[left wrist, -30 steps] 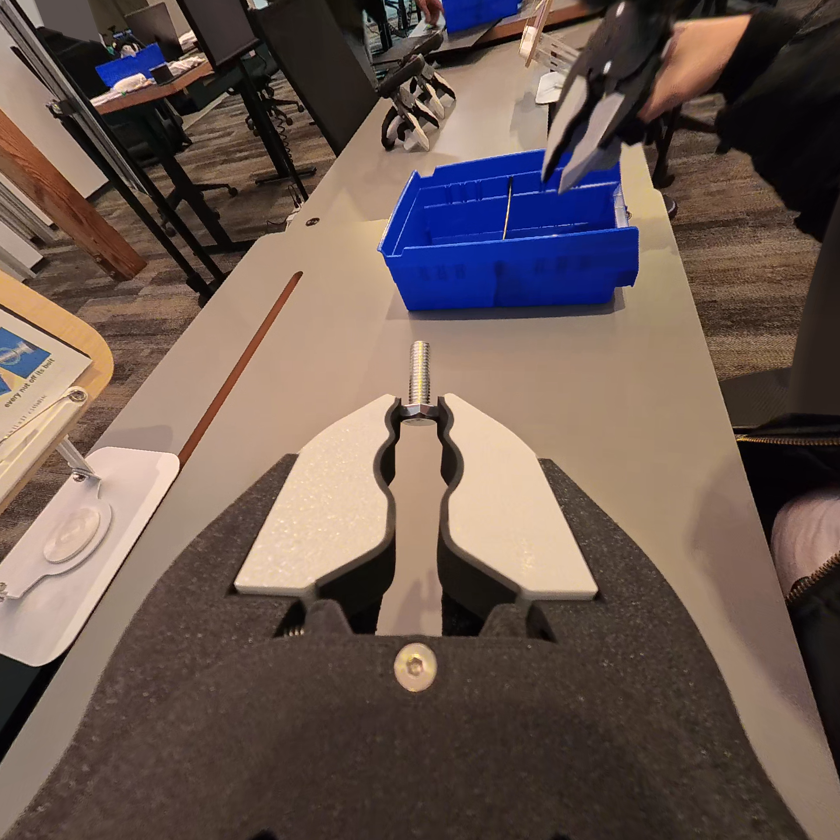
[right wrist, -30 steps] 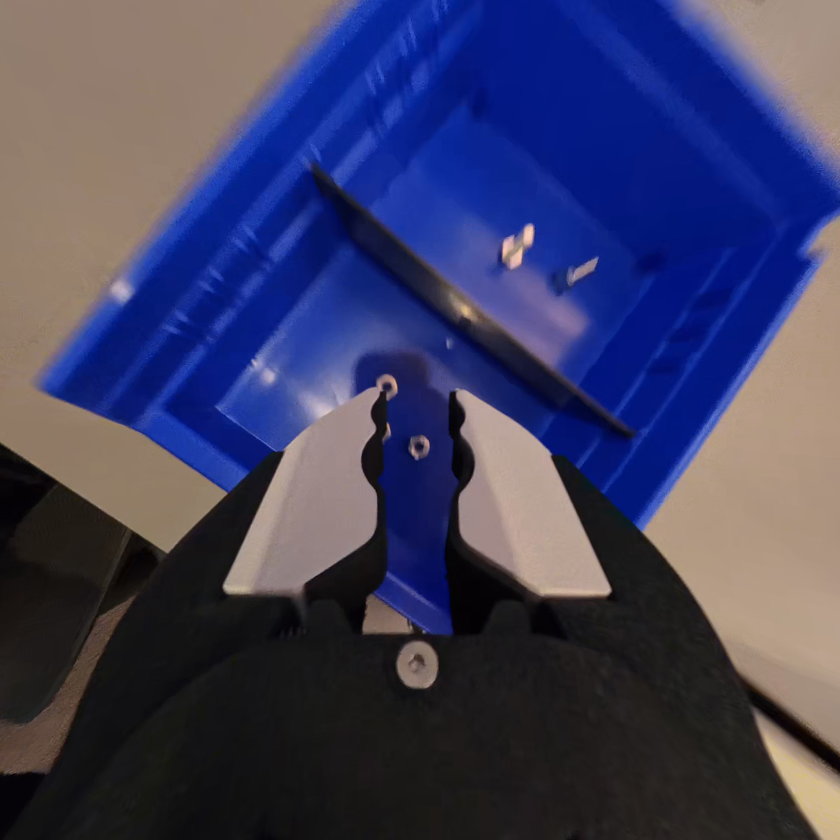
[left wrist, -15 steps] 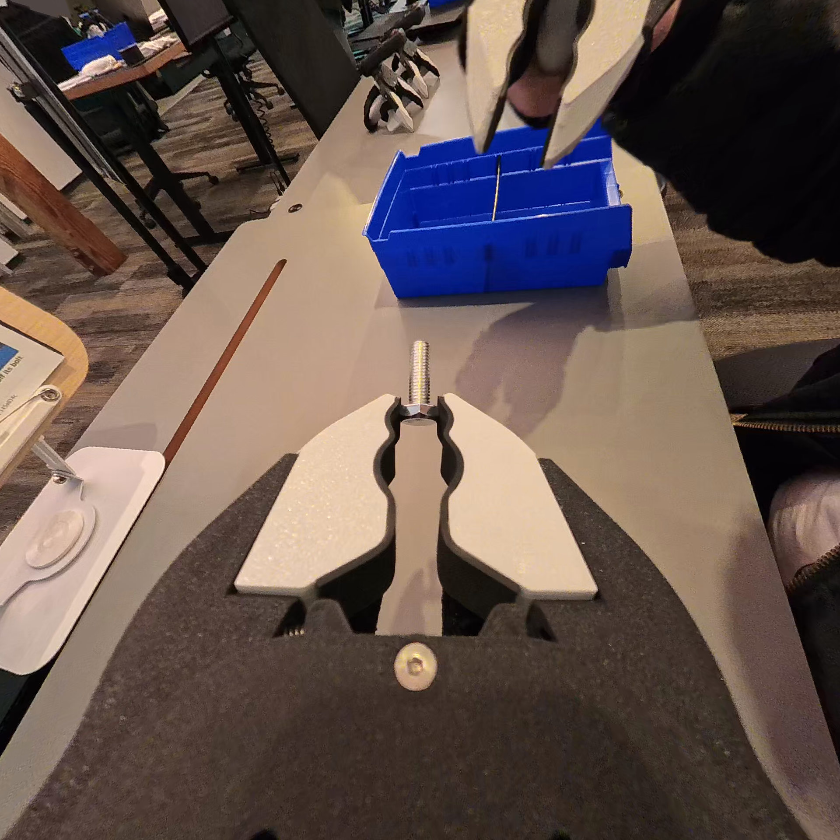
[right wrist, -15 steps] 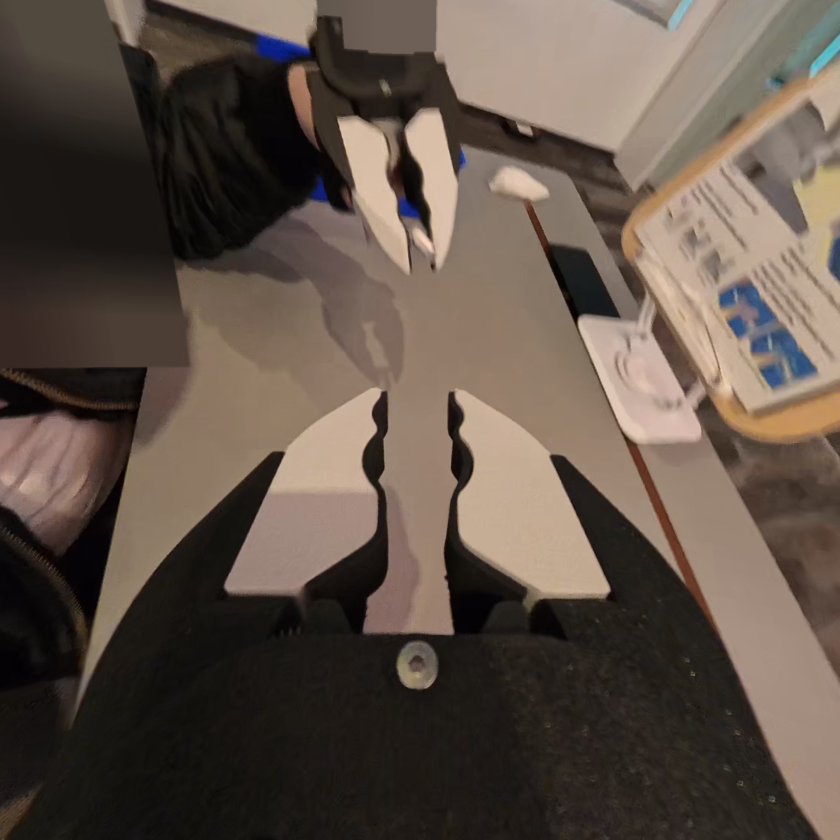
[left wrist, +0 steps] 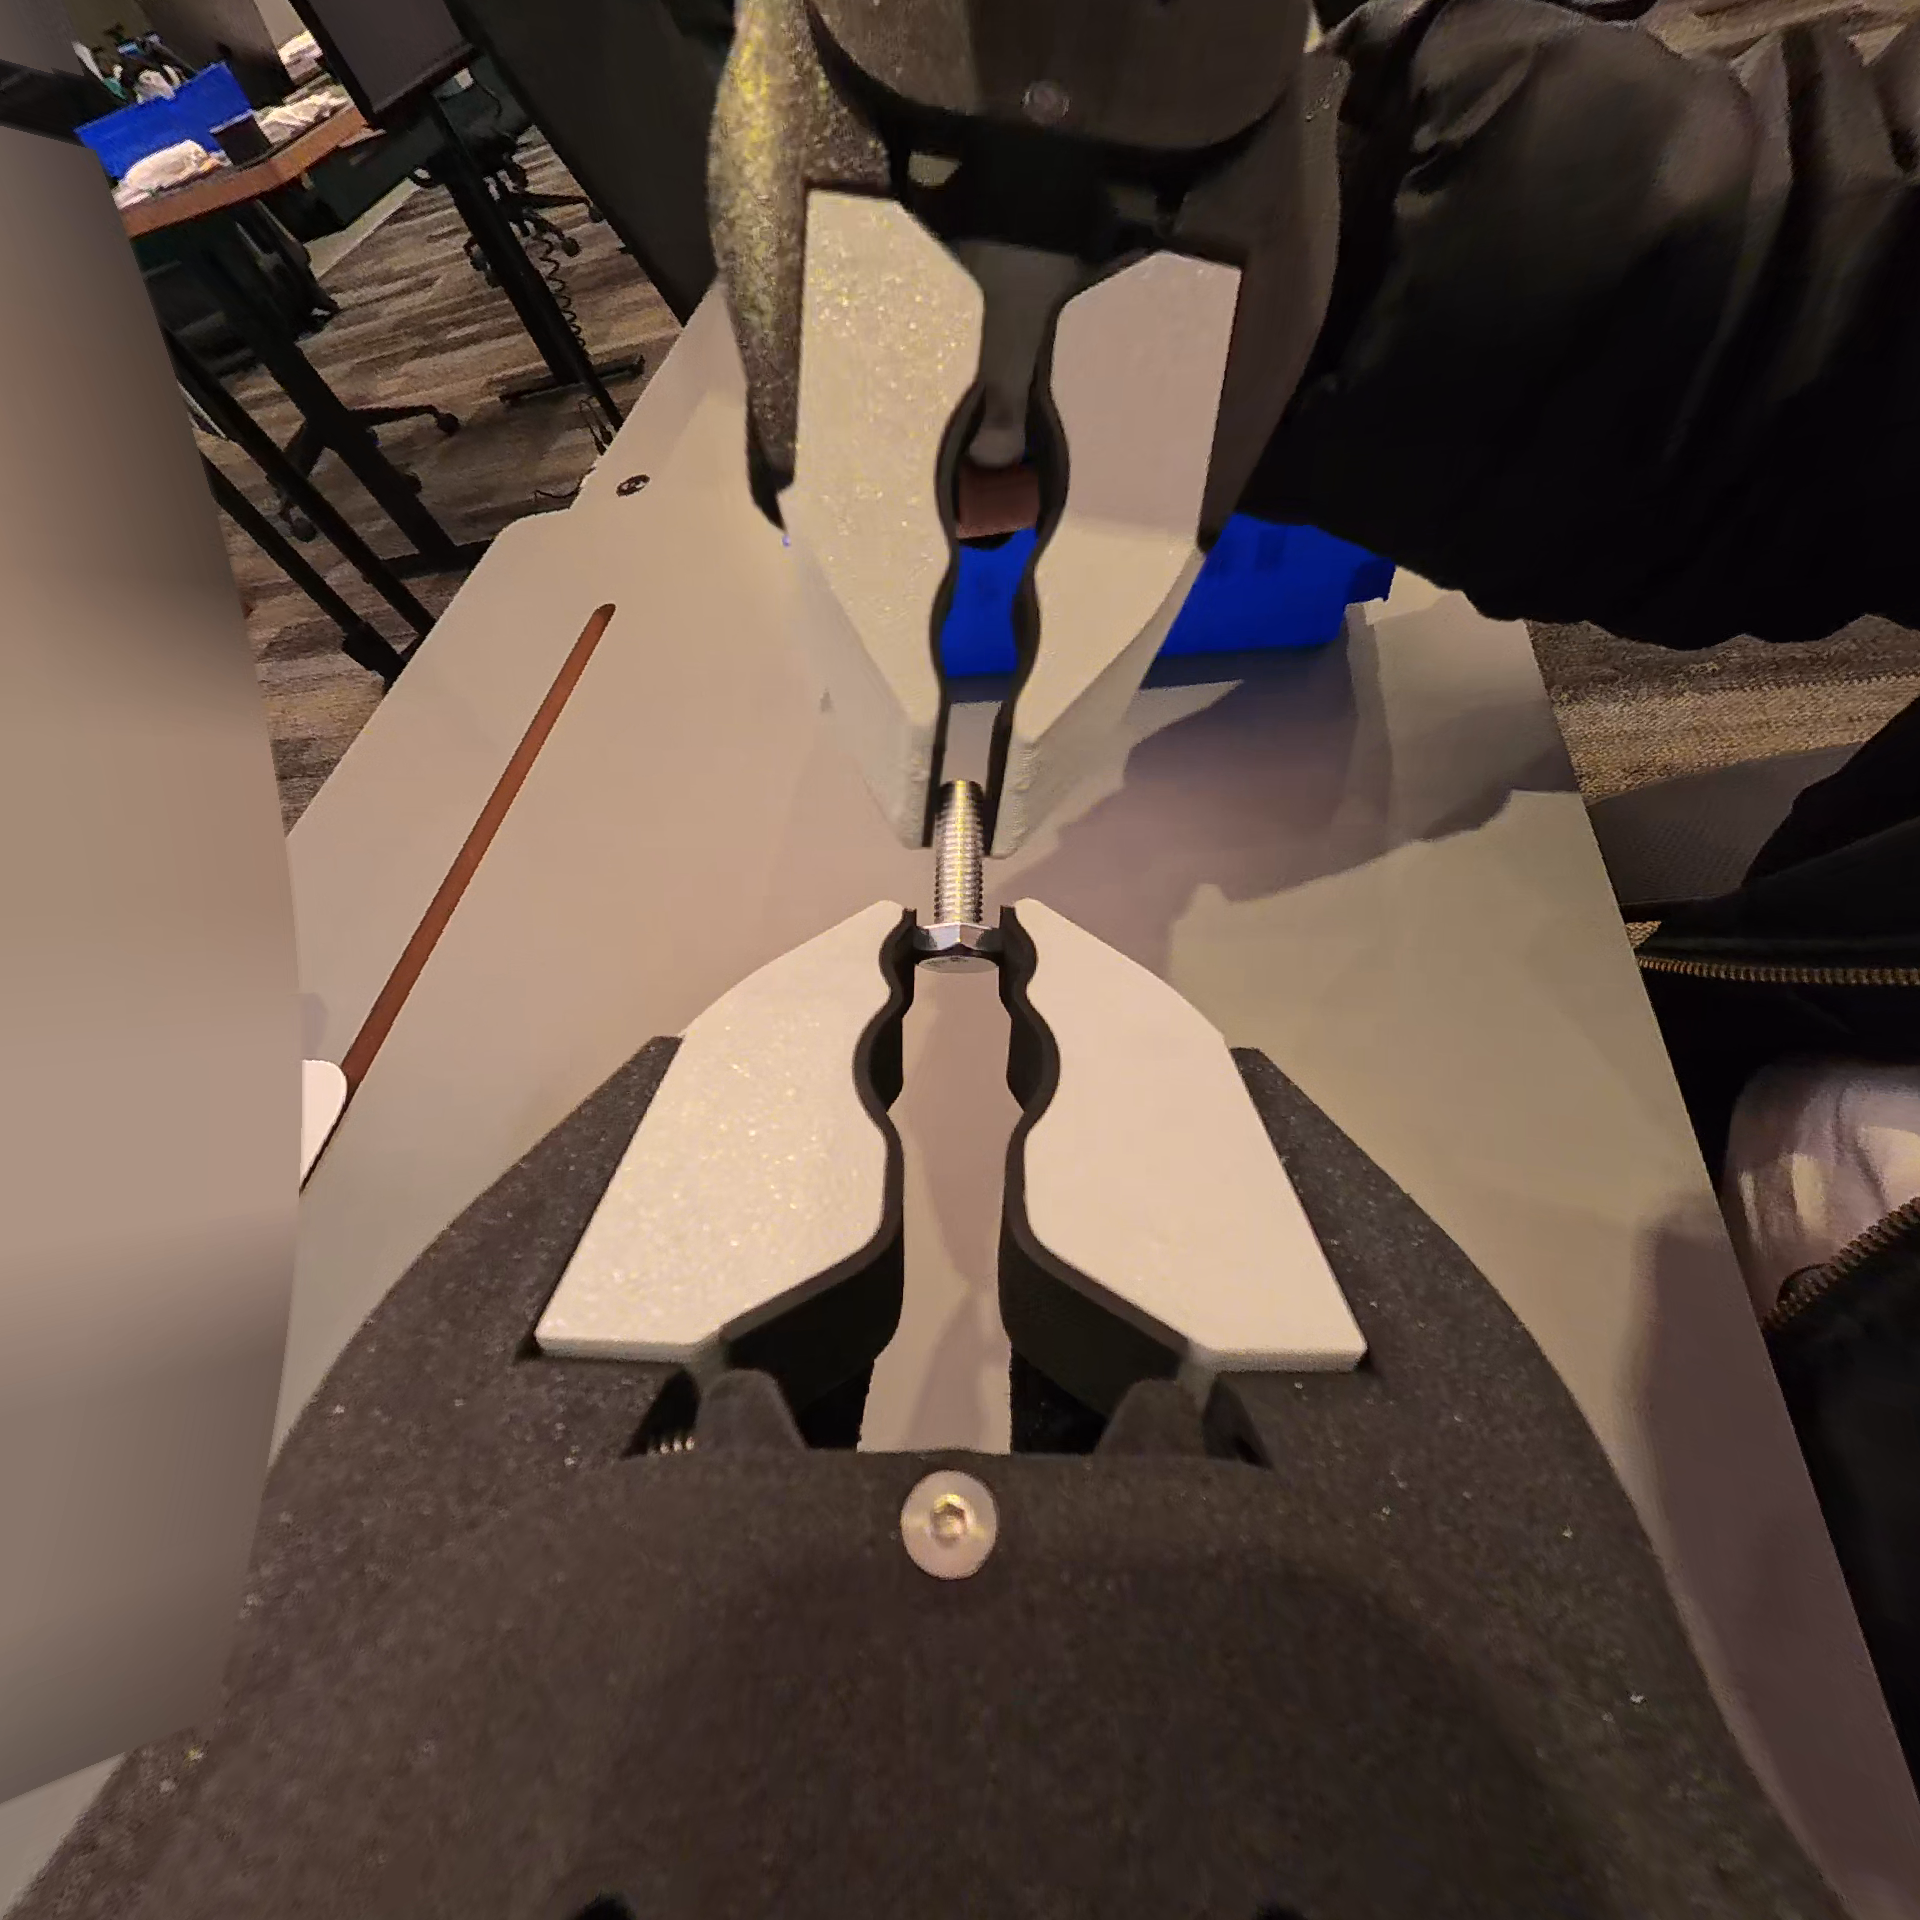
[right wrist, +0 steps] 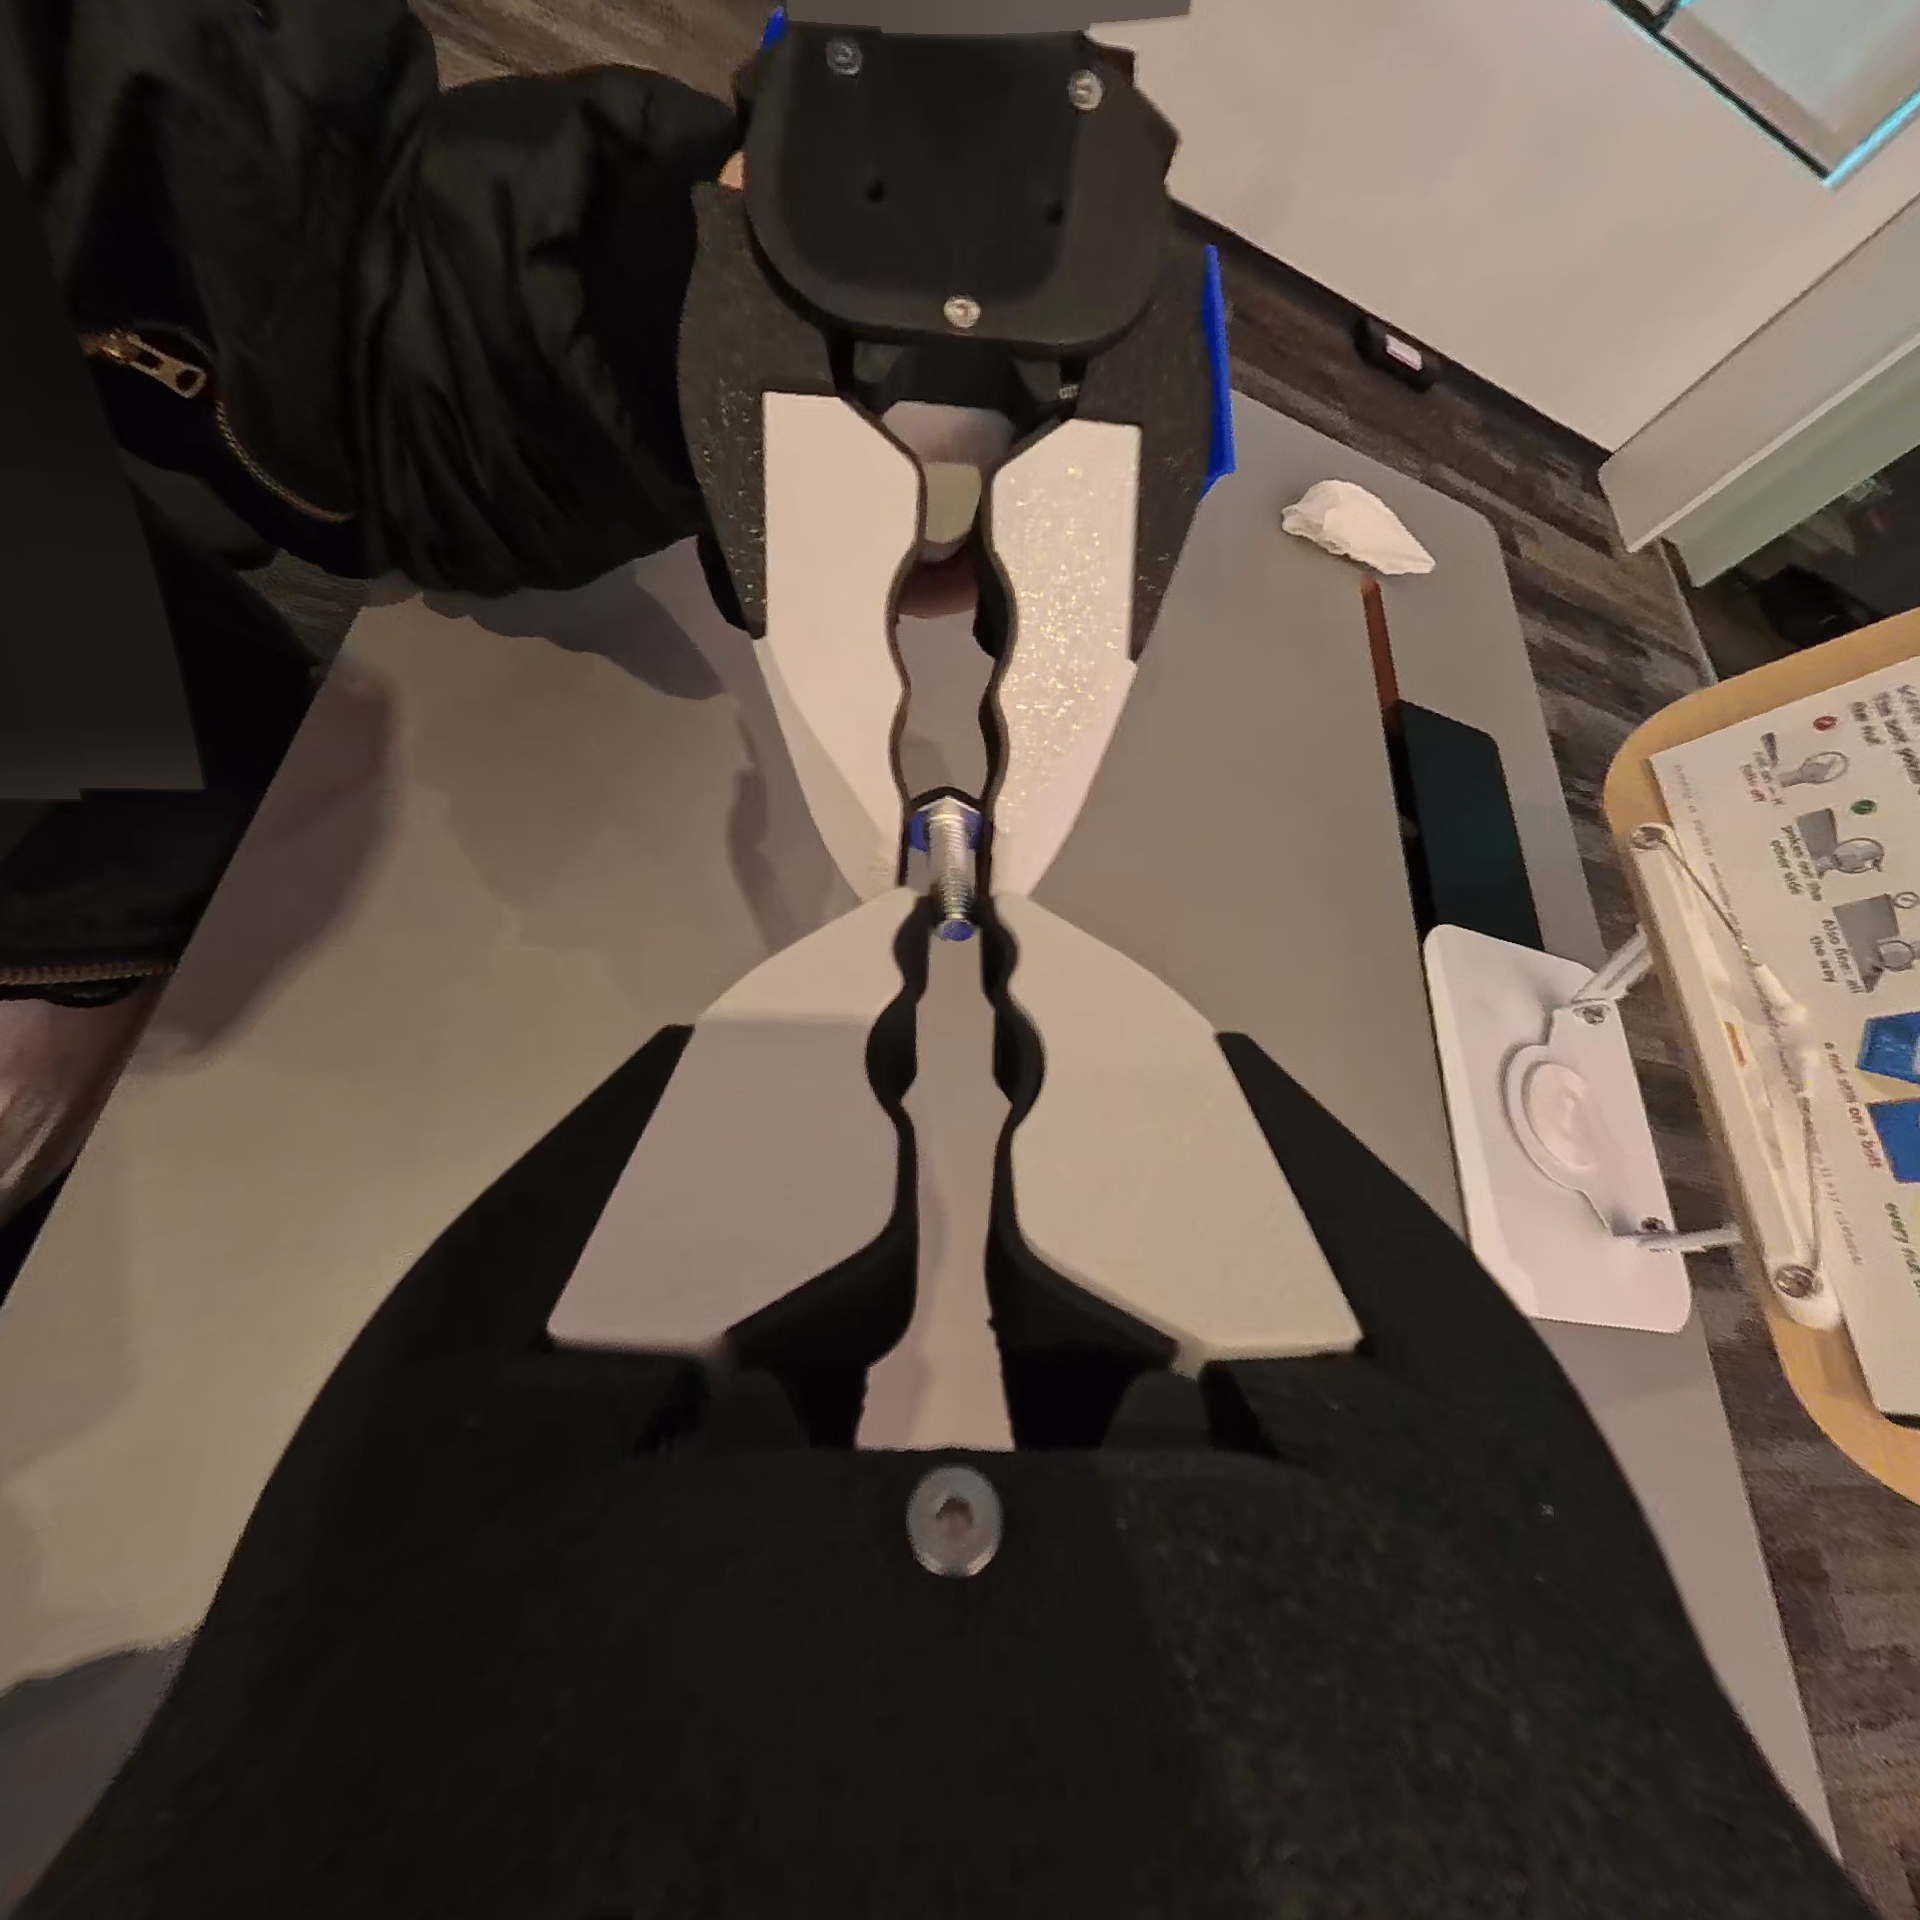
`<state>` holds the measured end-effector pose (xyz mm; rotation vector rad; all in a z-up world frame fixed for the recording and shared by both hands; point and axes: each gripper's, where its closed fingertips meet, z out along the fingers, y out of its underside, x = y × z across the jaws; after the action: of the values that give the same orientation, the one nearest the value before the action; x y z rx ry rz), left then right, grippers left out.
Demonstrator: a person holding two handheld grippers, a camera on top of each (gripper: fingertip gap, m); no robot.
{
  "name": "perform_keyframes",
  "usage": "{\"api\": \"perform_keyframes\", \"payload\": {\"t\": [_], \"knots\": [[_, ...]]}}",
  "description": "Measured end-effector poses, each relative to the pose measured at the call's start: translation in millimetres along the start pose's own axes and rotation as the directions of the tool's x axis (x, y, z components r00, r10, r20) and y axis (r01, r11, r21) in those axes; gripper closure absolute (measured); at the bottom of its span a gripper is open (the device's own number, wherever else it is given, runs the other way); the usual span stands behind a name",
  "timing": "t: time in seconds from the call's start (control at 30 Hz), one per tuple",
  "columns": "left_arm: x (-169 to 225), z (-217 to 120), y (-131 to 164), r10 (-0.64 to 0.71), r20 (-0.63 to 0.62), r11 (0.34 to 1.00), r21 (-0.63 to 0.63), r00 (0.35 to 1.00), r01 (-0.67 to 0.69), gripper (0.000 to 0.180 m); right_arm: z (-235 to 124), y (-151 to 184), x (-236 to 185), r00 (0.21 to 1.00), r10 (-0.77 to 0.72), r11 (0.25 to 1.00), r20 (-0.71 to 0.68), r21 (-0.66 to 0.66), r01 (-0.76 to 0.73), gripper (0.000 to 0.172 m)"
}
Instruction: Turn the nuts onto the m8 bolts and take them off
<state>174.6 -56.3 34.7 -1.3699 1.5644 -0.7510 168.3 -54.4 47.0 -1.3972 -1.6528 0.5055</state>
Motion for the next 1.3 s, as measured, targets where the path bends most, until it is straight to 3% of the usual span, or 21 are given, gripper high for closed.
{"api": "perform_keyframes", "payload": {"t": [0.2,0.27,0.37,0.43,0.5,0.63,0.73,0.8,1.17,1.3], "knots": [[1.8,0.0,-6.3,-0.002,-0.007,0.999,0.046,1.0,0.003,0.165,-6.3,-2.3,-1.4,0.999,0.04,0.998,0.006,0.037,-0.041,0.165],[-3.1,-1.0,-4.8,-0.01,0.02,0.999,0.034,1.0,0.01,0.157,-21.2,1.8,4.7,0.998,0.052,0.999,-0.039,0.015,-0.051,0.164],[-10.3,-6.6,-3.9,-0.018,0.051,0.999,0.034,0.999,0.016,0.155,-72.7,27.0,27.7,0.981,0.09,0.993,-0.172,-0.065,-0.102,0.165],[-13.0,-11.6,-6.8,-0.036,0.058,0.998,0.053,0.998,0.033,0.156,-121.5,74.2,48.2,0.943,0.172,0.955,-0.284,-0.187,-0.23,0.165],[-17.0,-15.9,-8.2,-0.036,0.079,0.998,0.059,0.996,0.031,0.157,-171.2,148.3,58.8,0.88,0.262,0.84,-0.396,-0.356,-0.41,0.165],[-20.4,-19.0,-9.4,-0.032,0.095,0.998,0.061,0.995,0.026,0.157,-233.2,290.9,18.5,0.772,0.428,0.482,-0.47,-0.604,-0.635,0.164],[-23.3,-18.2,-6.4,-0.03,0.108,0.999,0.045,0.994,0.025,0.158,-257.5,357.9,-22.1,0.732,0.48,0.245,-0.484,-0.727,-0.641,0.164],[-24.0,-17.2,-5.0,-0.032,0.109,0.999,0.041,0.994,0.028,0.158,-265.1,378.9,-38.9,0.718,0.506,0.174,-0.478,-0.759,-0.628,0.164],[-29.5,-13.3,1.9,-0.045,0.116,0.999,0.019,0.992,0.043,0.16,-260.3,394.1,-46.1,0.651,0.584,0.223,-0.485,-0.675,-0.703,0.159],[-33.7,-30.6,-3.7,-0.042,0.19,0.999,0.024,0.981,0.038,0.159,-263.2,366.0,-29.8,0.641,0.577,0.331,-0.506,-0.573,-0.75,0.159]]}}
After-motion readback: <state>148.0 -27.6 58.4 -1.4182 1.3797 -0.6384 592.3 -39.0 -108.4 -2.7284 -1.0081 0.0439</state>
